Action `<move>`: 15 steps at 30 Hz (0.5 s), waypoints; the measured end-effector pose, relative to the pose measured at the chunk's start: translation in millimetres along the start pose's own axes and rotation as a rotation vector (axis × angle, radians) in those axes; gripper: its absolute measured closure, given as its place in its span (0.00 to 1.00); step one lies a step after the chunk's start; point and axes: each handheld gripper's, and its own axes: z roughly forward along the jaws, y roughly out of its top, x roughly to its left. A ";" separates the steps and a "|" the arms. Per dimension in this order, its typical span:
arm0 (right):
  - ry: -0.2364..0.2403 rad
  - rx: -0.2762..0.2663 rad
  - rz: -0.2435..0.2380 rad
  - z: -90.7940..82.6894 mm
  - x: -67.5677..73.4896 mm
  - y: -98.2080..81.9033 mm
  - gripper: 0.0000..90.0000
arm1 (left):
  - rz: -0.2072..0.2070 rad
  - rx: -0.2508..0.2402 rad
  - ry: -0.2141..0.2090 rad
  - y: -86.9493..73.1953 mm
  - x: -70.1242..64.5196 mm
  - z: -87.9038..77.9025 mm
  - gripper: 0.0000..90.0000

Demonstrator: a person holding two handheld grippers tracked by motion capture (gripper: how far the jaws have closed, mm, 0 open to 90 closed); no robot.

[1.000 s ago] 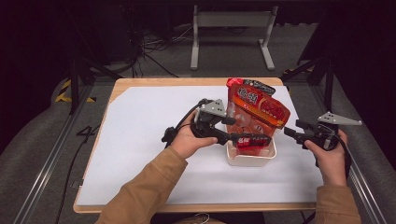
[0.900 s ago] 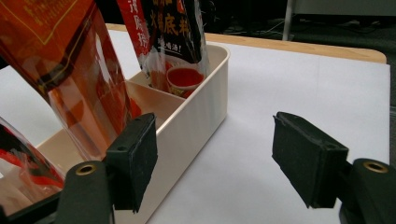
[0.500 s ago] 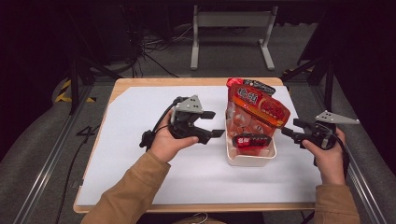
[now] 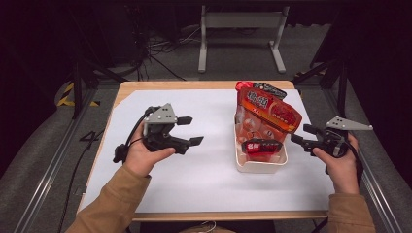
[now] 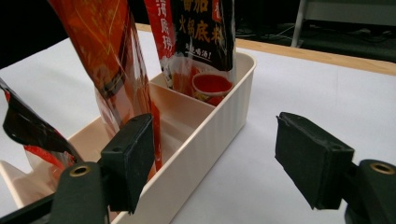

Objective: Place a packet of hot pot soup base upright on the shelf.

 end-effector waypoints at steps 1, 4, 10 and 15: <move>0.001 0.005 0.002 0.0 0.4 -0.4 0.32 | -0.006 0.002 0.003 -3.8 0.8 -4.1 0.31; 0.001 0.004 0.004 -0.6 0.6 -1.2 0.31 | -0.022 -0.001 0.022 -14.1 3.6 -14.6 0.31; -0.003 0.005 0.001 -2.5 1.1 -2.9 0.30 | -0.064 0.003 0.066 -38.7 11.6 -31.6 0.29; -0.004 0.001 -0.009 -2.8 0.8 -5.2 0.29 | -0.108 -0.005 0.112 -63.2 19.5 -39.9 0.29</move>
